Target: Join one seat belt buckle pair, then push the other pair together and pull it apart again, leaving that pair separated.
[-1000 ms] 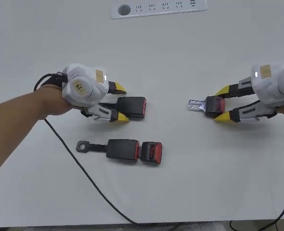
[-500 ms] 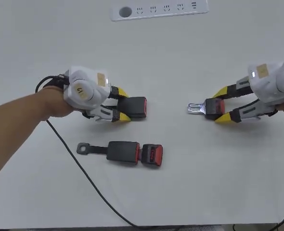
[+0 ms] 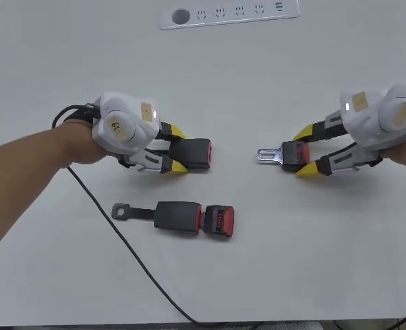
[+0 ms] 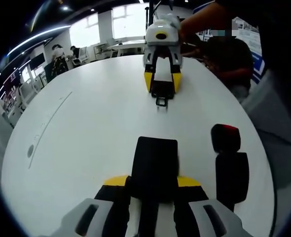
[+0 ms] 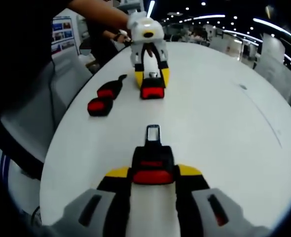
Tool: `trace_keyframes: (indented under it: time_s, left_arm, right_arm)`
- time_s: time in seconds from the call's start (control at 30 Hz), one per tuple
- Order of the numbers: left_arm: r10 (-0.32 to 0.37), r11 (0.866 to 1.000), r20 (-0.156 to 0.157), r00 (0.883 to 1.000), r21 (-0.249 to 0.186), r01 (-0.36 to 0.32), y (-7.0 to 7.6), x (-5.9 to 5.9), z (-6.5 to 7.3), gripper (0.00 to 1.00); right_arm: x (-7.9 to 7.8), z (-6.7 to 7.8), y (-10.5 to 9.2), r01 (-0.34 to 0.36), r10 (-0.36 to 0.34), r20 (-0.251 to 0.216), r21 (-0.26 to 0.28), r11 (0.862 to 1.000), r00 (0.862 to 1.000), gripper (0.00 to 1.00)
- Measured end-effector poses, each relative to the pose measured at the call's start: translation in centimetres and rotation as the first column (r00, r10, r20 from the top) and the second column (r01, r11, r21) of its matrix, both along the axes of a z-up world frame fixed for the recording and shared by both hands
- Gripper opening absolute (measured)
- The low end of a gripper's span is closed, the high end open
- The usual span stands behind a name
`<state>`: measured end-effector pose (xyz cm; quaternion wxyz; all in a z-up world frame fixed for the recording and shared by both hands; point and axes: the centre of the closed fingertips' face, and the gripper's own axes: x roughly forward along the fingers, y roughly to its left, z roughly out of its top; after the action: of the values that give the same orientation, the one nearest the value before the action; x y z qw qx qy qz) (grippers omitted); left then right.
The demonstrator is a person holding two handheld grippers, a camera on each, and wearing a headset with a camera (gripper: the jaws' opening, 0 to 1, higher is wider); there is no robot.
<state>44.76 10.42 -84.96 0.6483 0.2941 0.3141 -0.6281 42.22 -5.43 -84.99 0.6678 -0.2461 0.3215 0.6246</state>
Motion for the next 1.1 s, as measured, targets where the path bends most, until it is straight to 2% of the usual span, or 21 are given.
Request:
trace_keyframes:
  time_s: [0.47, 0.83, 1.1]
  left_arm:
    - [0.015, 1.000, -0.009, 1.000, 0.000, -0.015, 0.1, -0.1, 0.2, 0.35]
    - [0.027, 1.000, -0.014, 1.000, 0.001, -0.027, 0.1, -0.1, 0.3, 0.36]
    - [0.031, 1.000, -0.014, 0.999, 0.005, -0.031, 0.1, -0.1, 0.3, 0.36]
  right_arm:
    - [0.1, 0.3, 3.7, 0.032, -0.032, -0.010, 0.078, 0.996, 0.999, 0.35]
    - [0.1, 0.4, 6.8, 0.023, -0.023, -0.006, 0.097, 0.995, 1.000, 0.35]
    - [0.1, 0.6, 7.6, 0.018, -0.017, -0.014, 0.096, 0.995, 1.000, 0.35]
